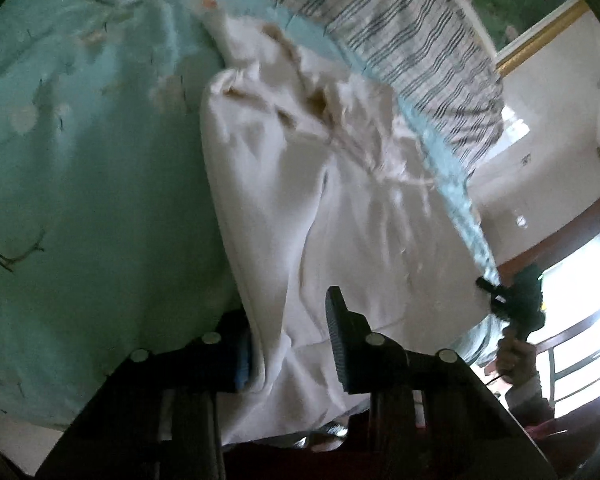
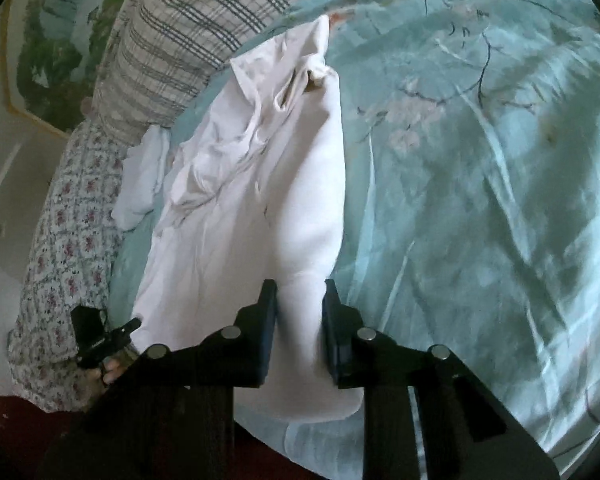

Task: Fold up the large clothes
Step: 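Grasp the hoodie hem with the right gripper while the left gripper grasps it too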

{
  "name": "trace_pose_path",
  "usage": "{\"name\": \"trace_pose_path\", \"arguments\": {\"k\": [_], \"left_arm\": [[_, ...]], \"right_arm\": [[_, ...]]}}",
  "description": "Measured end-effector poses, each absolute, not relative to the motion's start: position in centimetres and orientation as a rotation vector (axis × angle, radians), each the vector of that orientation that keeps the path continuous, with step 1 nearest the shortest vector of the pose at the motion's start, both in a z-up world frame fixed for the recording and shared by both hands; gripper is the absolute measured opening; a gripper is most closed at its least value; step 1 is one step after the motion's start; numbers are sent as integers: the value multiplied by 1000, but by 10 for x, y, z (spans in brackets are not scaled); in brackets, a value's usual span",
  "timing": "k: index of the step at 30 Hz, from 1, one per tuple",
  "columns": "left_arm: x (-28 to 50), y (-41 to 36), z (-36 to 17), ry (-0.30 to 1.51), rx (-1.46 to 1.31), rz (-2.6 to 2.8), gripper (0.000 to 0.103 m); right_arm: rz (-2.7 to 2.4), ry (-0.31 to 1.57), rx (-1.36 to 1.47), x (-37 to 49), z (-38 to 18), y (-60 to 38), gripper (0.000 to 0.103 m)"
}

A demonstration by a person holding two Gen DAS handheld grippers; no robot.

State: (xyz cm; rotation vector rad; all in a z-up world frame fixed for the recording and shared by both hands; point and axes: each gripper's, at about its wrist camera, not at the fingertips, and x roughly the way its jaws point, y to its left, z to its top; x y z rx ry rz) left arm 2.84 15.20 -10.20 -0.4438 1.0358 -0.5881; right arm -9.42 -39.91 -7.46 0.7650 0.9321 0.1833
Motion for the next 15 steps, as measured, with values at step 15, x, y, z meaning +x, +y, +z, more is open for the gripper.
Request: {"name": "trace_pose_path", "arguments": {"k": [15], "left_arm": [[17, 137, -85, 1017, -314, -604, 36]], "right_arm": [[179, 970, 629, -85, -54, -387, 26]]}}
